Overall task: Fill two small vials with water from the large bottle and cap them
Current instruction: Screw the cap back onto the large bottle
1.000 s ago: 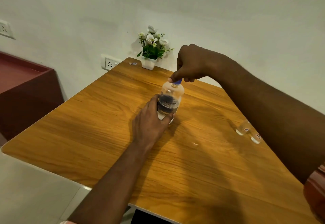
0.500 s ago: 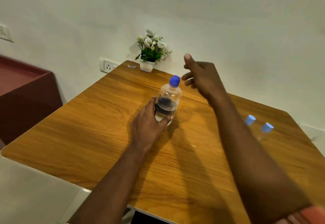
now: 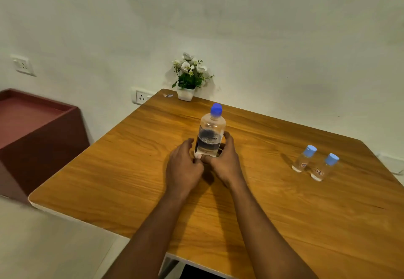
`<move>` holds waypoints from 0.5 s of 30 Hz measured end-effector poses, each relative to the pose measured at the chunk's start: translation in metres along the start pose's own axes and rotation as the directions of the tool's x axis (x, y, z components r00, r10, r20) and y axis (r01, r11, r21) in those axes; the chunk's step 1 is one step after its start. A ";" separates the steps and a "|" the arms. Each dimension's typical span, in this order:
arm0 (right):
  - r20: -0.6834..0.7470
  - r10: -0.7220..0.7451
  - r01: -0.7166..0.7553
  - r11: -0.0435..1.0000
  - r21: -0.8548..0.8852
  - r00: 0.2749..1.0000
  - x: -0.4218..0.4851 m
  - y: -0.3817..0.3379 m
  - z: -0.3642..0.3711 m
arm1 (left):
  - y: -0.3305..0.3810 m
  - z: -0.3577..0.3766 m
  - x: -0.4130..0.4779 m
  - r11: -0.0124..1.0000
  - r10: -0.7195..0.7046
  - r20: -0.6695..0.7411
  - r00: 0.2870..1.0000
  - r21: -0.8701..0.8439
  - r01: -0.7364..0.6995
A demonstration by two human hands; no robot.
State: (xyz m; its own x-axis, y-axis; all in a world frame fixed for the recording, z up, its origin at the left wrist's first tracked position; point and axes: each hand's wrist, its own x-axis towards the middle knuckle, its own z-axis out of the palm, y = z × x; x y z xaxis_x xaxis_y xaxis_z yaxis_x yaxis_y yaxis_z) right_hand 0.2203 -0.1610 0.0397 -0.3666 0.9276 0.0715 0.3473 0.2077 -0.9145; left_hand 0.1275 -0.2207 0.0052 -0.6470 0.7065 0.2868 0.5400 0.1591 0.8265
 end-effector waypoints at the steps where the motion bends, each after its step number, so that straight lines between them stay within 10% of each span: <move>1: -0.022 -0.010 0.009 1.000 -0.012 1.000 0.000 0.001 0.002 | 0.001 0.001 0.000 1.000 0.011 -0.001 1.000 0.012 -0.011; 15: -0.179 -0.111 0.089 0.988 -0.127 0.978 0.024 0.017 -0.002 | 0.003 0.013 0.022 0.997 0.014 0.016 1.000 0.076 -0.015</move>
State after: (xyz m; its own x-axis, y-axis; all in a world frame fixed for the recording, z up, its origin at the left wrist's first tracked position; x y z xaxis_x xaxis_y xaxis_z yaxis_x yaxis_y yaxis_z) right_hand 0.2195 -0.1348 0.0263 -0.2423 0.9394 0.2424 0.4198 0.3268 -0.8468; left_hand 0.1222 -0.1959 0.0076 -0.6306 0.7197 0.2903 0.5890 0.2003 0.7829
